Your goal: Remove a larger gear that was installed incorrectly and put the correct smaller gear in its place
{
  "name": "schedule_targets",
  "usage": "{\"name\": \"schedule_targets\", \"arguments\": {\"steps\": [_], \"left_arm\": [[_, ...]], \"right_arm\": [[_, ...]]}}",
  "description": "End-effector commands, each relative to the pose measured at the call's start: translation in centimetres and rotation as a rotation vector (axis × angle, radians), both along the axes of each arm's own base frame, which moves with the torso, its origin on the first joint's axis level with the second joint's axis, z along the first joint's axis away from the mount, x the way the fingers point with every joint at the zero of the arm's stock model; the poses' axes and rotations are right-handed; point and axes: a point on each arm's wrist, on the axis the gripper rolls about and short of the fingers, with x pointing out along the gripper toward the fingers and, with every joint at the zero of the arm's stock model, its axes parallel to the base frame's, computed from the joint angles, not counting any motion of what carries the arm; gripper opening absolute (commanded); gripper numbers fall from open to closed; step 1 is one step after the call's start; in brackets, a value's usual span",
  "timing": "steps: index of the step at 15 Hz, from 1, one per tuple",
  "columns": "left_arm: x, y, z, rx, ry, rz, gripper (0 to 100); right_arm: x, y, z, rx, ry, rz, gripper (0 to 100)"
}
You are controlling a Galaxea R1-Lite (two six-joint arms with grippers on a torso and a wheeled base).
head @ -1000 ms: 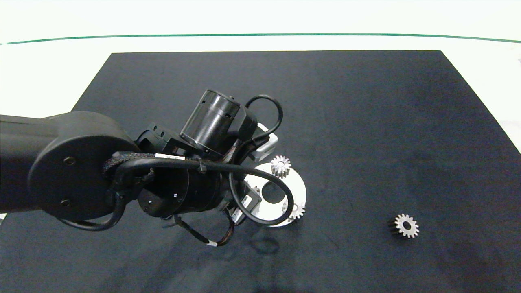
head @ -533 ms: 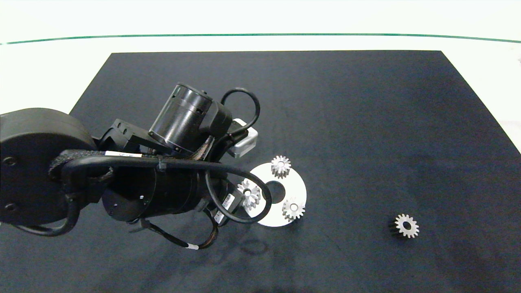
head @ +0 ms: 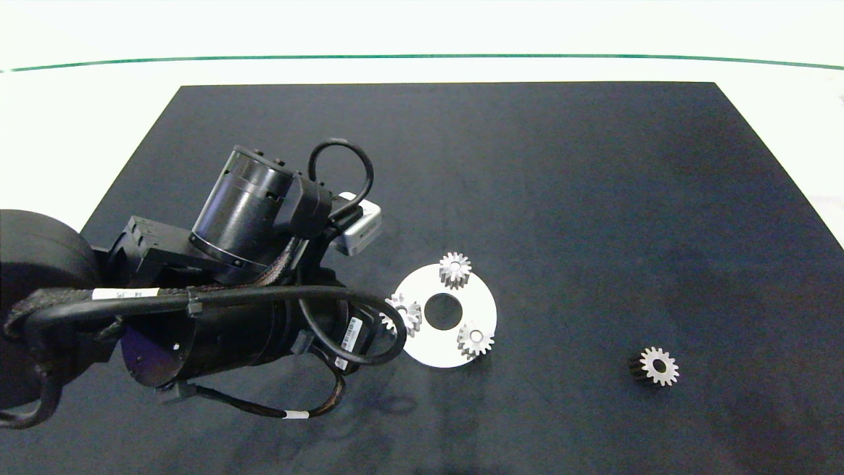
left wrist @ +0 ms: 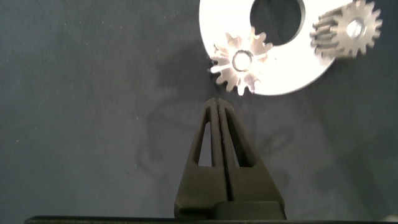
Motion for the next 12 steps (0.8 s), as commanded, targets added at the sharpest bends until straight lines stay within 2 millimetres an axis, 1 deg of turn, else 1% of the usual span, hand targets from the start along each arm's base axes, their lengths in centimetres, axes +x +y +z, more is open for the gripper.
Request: {"name": "schedule_targets", "arguments": {"steps": [1, 3, 5, 8, 12], "left_arm": [[-0.23, 0.36, -1.34, -0.022, -0.021, 0.004, 100], [-0.22, 0.22, -2.12, -0.04, -0.041, -0.001, 100], [-0.25, 0.25, -2.18, -0.051, -0.05, -0.003, 100], [-0.55, 0.49, -1.7, -0.066, -0.06, -0.016, 100], [-0.44, 0.29, -2.04, -0.058, -0.052, -0.018, 100]], "right_arm": [[-0.02, -0.03, -0.08, 0.0, 0.003, -0.006, 100], [-0.15, -0.07, -0.21, 0.0, 0.003, -0.015, 100], [-0.2, -0.09, -0.22, 0.0, 0.003, -0.018, 100], [-0.24, -0.08, -0.21, 0.0, 0.001, -0.018, 100], [-0.28, -0.08, -0.2, -0.001, 0.0, -0.018, 100]]}}
